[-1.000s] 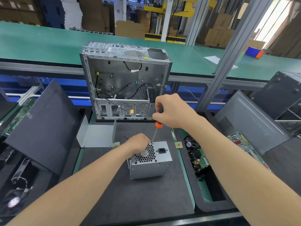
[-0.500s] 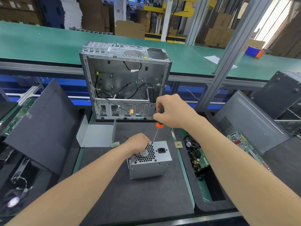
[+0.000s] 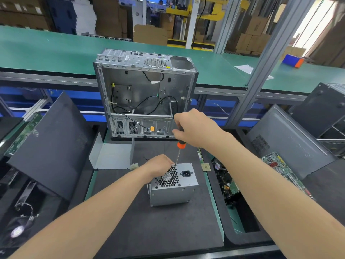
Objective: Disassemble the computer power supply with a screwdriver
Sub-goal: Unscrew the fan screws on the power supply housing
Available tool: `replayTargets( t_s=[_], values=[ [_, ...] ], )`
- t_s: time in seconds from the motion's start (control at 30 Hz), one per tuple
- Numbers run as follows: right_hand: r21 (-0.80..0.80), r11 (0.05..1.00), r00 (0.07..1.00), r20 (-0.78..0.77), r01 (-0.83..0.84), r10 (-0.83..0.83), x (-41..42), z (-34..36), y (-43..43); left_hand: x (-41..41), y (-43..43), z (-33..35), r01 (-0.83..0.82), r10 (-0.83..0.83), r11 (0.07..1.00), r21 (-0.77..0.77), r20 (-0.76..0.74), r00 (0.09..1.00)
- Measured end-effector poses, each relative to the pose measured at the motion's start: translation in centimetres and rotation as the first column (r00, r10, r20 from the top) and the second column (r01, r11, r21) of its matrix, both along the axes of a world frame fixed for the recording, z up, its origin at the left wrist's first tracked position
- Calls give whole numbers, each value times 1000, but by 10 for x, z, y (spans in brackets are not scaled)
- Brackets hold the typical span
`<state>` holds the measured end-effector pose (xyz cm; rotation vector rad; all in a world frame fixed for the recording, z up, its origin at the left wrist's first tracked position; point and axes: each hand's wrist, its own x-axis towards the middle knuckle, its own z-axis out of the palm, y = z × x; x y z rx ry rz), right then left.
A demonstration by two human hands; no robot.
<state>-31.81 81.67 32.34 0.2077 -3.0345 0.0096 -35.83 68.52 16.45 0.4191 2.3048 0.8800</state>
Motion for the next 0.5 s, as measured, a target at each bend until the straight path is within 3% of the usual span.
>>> replayTargets(
  t_s=[0.23,0.4,0.5],
  values=[
    [-139,970,958,182,-200,223,-1,15,6,6,0,1,-25,22,999,-48,-57,998],
    [-138,973,931,293,-184,217,-6,28,14,7,-3,-3,0,-4,999,-35,-112,994],
    [-98,974,922,315,-206,227,-7,31,15,13,-5,-9,2,-12,999,-42,-227,974]
  ],
)
